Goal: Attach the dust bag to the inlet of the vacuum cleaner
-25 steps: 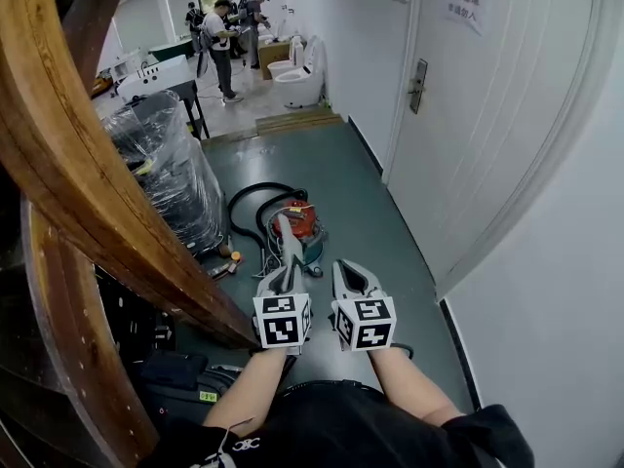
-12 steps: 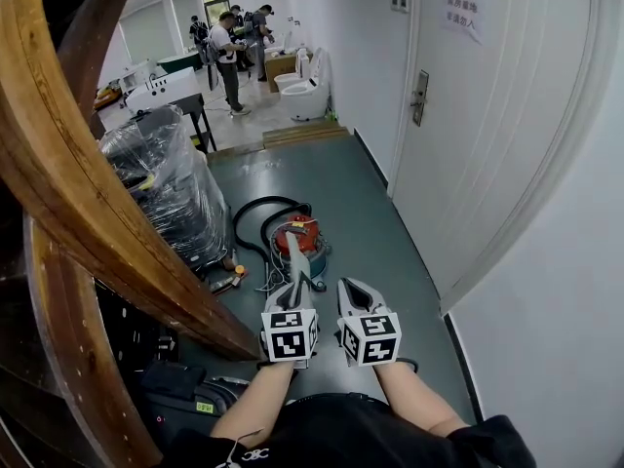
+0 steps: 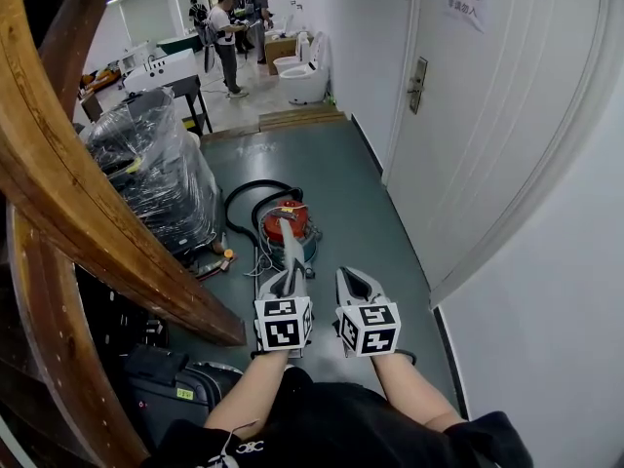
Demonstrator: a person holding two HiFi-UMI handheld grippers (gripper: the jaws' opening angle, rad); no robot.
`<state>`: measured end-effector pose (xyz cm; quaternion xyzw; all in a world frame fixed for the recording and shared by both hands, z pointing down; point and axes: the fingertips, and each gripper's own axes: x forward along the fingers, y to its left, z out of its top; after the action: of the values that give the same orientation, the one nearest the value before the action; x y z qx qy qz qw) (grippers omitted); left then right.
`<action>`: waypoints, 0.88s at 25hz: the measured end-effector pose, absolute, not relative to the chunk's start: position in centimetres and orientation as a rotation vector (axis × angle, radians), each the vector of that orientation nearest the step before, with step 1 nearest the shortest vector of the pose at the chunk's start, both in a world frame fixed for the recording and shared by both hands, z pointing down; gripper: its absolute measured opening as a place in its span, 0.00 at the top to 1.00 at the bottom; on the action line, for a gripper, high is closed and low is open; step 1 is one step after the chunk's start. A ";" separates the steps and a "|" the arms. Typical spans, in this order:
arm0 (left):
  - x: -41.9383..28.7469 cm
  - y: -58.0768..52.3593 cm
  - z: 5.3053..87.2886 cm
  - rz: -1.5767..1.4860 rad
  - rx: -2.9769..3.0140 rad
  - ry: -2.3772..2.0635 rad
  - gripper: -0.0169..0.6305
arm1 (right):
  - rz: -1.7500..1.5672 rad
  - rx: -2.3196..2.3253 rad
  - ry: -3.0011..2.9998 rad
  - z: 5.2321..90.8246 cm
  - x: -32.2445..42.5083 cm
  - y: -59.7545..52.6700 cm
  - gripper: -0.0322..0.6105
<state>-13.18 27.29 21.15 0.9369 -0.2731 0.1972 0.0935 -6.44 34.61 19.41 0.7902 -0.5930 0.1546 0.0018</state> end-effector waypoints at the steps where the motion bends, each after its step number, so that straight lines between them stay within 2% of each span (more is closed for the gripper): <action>1: -12.8 27.4 21.3 0.591 2.778 -0.805 0.94 | 0.487 2.480 -1.859 19.5 -6.2 34.7 0.95; 22: -4.2 20.4 22.7 0.582 2.796 -0.747 0.94 | 0.494 2.482 -1.822 21.2 1.4 28.1 0.95</action>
<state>-4.19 20.44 22.66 0.9429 -0.2520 0.1963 0.0945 1.44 28.10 21.19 0.7960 -0.5841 0.1585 0.0115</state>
